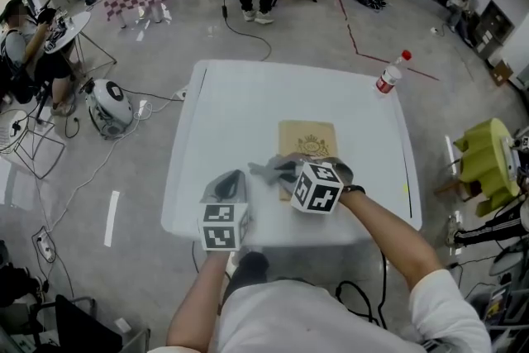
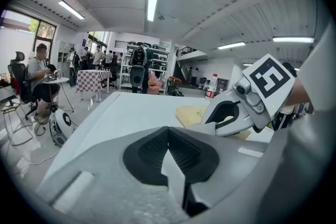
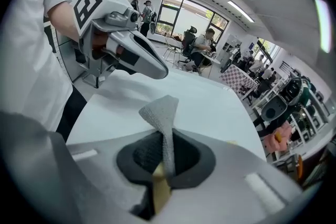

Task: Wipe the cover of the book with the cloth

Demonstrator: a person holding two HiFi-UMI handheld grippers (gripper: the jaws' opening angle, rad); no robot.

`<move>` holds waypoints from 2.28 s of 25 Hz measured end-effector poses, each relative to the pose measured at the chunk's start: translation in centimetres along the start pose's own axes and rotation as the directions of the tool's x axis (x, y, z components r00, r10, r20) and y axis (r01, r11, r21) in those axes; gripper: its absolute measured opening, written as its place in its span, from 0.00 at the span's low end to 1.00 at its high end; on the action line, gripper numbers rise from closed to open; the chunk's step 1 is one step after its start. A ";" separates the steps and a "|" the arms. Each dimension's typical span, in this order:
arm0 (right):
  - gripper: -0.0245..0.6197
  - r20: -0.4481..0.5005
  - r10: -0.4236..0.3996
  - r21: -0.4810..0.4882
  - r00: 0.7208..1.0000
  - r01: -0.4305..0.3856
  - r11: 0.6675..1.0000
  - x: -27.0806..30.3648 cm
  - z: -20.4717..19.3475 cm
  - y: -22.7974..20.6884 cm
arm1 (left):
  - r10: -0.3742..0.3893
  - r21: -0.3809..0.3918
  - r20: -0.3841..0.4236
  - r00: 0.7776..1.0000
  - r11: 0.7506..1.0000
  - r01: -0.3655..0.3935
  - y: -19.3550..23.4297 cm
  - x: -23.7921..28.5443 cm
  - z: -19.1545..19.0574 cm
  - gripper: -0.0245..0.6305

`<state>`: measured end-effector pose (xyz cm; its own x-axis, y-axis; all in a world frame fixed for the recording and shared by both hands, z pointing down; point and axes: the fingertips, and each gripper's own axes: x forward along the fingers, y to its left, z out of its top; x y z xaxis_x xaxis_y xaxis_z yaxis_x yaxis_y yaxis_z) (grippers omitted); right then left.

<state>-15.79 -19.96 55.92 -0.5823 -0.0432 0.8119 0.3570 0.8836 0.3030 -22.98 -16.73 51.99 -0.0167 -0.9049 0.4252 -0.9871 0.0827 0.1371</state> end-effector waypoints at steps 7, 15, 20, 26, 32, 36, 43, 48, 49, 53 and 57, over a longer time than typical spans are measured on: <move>0.06 0.028 0.027 -0.005 0.999 -0.027 1.000 -1.6 0.5 4.2 | -0.009 0.014 0.008 1.000 1.000 0.008 -1.5 -1.3 0.1 0.05; 0.06 0.072 0.015 0.023 0.997 -0.017 1.000 -3.2 0.9 8.3 | -0.003 0.025 0.017 1.000 1.000 0.002 -2.9 -3.4 0.0 0.05; 0.06 0.153 -0.086 0.188 0.984 0.056 0.981 -5.3 0.9 8.1 | -0.006 0.032 0.025 1.000 0.999 0.005 -4.4 -4.4 -0.3 0.05; 0.06 0.228 -0.275 0.399 0.934 0.167 0.901 -9.7 -0.1 5.8 | -0.021 0.038 0.035 0.999 0.999 0.020 -6.7 -5.1 0.5 0.05; 0.06 0.255 -0.420 0.561 0.871 0.220 0.798 -14.5 -2.1 4.5 | -0.055 0.059 0.065 0.996 0.997 0.051 -9.7 -5.4 1.8 0.05; 0.06 0.255 -0.509 0.629 0.822 0.259 0.733 -17.6 -3.3 4.2 | -0.069 0.074 0.088 0.994 0.995 0.063 -11.4 -6.1 2.5 0.05; 0.06 0.259 -0.634 0.751 0.729 0.260 0.606 -21.9 -5.2 5.2 | -0.087 0.088 0.105 0.991 0.993 0.078 -13.9 -7.4 2.4 0.05; 0.06 0.234 -0.677 0.784 0.698 0.276 0.556 -23.3 -6.4 5.6 | -0.083 0.105 0.121 0.989 0.992 0.070 -14.5 -8.0 2.6 0.05; 0.06 0.232 -0.681 0.787 0.694 0.278 0.551 -23.5 -6.5 5.7 | -0.082 0.106 0.124 0.989 0.992 0.069 -14.5 -8.2 2.6 0.05; 0.06 0.231 -0.686 0.788 0.690 0.281 0.548 -23.9 -6.5 6.5 | -0.084 0.110 0.124 0.989 0.991 0.071 -15.1 -8.8 2.2 0.05; 0.06 0.225 -0.690 0.790 0.688 0.285 0.542 -24.2 -7.1 7.0 | -0.088 0.115 0.121 0.989 0.991 0.074 -15.8 -8.8 1.8 0.05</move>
<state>5.93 -16.07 41.95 -0.8113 -0.5344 0.2370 -0.5498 0.8353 0.0016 -7.57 -10.83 44.48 0.0509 -0.9526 0.2999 -0.9974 -0.0329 0.0648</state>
